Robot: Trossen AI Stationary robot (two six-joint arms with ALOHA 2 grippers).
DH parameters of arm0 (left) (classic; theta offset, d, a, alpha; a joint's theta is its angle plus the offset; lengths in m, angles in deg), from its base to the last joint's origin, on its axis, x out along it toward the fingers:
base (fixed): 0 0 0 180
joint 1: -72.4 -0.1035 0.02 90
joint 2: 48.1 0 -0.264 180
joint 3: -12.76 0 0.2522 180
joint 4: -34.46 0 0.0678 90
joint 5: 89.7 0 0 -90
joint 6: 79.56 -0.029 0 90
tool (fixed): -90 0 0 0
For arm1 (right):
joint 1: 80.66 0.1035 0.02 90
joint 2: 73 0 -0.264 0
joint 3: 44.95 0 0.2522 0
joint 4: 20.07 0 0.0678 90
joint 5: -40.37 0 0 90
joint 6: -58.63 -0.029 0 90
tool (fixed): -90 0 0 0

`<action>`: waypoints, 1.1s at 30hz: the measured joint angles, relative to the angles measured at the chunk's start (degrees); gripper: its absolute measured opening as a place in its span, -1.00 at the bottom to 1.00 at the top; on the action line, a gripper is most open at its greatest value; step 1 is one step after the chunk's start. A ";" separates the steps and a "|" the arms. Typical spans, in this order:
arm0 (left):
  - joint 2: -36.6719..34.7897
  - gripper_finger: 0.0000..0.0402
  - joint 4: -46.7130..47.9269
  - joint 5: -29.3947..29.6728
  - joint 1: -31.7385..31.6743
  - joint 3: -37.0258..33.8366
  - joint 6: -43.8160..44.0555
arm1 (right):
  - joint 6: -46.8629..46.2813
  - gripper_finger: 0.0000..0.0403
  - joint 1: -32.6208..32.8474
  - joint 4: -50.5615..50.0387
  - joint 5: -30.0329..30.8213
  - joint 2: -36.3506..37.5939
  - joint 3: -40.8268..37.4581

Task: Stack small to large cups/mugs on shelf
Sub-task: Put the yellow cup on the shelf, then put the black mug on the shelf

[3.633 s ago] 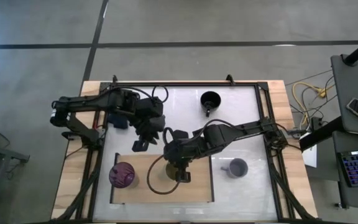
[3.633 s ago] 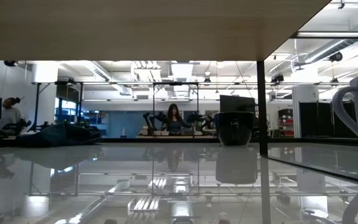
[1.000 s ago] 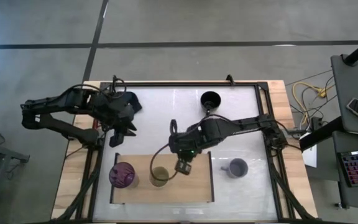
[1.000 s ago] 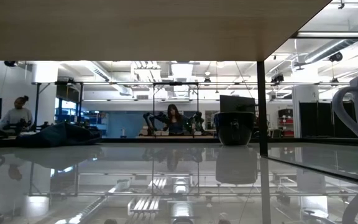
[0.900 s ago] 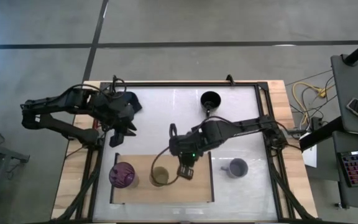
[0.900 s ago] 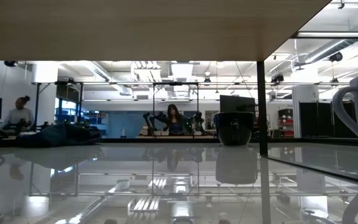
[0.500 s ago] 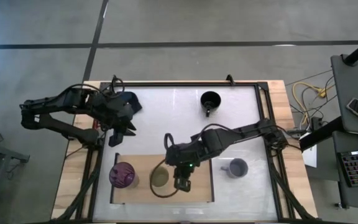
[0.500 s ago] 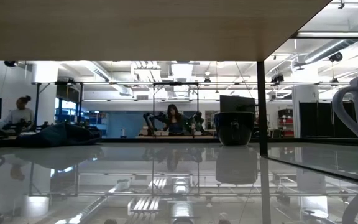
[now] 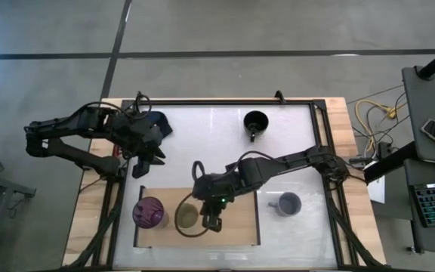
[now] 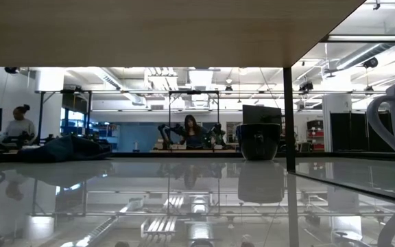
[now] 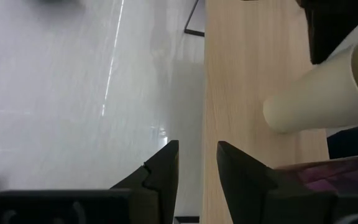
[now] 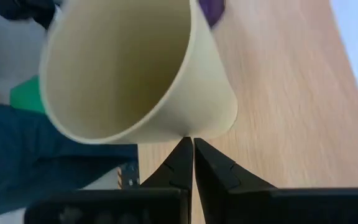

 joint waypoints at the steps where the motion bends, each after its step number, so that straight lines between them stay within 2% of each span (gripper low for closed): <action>1: 0.00 -0.53 -0.04 0.00 0.00 -0.11 0.00 | -0.09 -0.96 -0.13 1.05 0.44 0.00 0.02; 6: -0.11 -0.53 0.06 0.00 0.00 -0.28 -0.01 | -0.13 -0.96 -1.16 0.62 2.88 0.00 0.11; 10: -0.19 -0.53 0.02 0.00 0.02 -0.26 -0.02 | -0.58 -0.96 -1.98 -6.12 5.53 0.42 0.22; 13: -0.21 -0.53 0.05 0.02 0.02 -0.02 -0.02 | -1.84 -0.96 -2.47 -13.49 13.69 0.95 1.13; 17: -0.02 -0.53 0.00 0.00 0.04 0.78 -0.04 | -6.46 -0.96 -3.65 -22.88 27.81 3.06 2.41; 19: 0.00 -0.53 -0.07 0.00 0.04 1.10 -0.33 | -8.45 -0.94 -4.96 -27.74 31.96 4.84 2.58; 22: -0.01 -0.53 -0.06 0.00 0.00 1.20 -1.68 | -9.97 -0.85 -8.82 -34.67 32.76 7.16 2.40; 28: 0.62 -0.53 -0.13 0.06 -0.76 1.06 -6.42 | -4.17 -0.51 -23.30 -33.47 30.95 12.30 -1.68; 33: 1.46 -0.53 0.02 3.35 -2.52 0.80 -9.76 | -1.31 -0.20 -38.64 -34.26 22.91 13.35 -5.34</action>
